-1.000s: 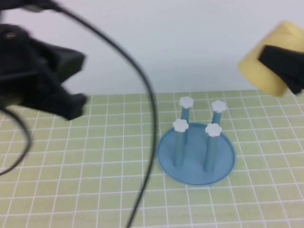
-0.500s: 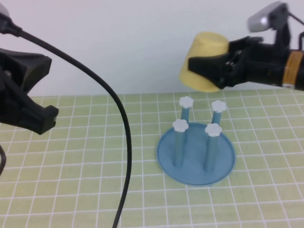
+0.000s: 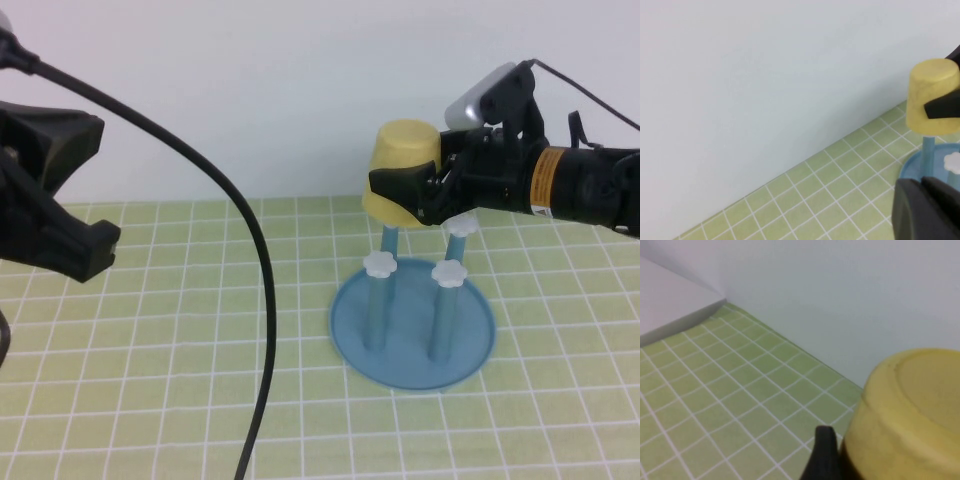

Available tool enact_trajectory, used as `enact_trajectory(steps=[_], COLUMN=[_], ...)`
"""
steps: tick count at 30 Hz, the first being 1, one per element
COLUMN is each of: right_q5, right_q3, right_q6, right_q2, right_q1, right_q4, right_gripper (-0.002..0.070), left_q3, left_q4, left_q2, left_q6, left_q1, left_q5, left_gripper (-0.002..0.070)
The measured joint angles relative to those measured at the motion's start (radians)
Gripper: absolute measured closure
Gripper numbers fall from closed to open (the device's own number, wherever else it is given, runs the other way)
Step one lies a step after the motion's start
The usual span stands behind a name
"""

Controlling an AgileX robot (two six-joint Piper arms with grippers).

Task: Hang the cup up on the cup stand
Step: Place the cup on the cup holder

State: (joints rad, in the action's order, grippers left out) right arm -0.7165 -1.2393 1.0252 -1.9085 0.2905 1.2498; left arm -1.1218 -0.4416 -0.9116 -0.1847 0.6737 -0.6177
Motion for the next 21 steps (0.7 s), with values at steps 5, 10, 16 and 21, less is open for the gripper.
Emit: enact_trajectory(steps=[5,10,16,21], right_q5=[0.006,0.015,0.052,0.061], right_q3=[-0.006,-0.006,-0.008,-0.008], right_q6=[-0.038,-0.044,-0.064,-0.09], right_q2=[-0.036,-0.06,-0.076,-0.097], right_q1=[0.0,0.002,0.021,0.04], right_q4=[-0.03,-0.03,-0.03,-0.028], right_gripper=[0.0093,0.0093,0.0093,0.0083], left_q3=[0.0,0.0,0.0,0.0], left_q4=[0.0,0.0,-0.005,-0.007], left_q2=[0.0,0.0,-0.002,-0.002], left_q6=[0.0,0.0,-0.009,-0.016], left_q1=[0.0,0.0,0.0,0.0], left_q5=[0.004,0.004,0.004,0.004], left_gripper=[0.0675,0.0675,0.0675,0.0675])
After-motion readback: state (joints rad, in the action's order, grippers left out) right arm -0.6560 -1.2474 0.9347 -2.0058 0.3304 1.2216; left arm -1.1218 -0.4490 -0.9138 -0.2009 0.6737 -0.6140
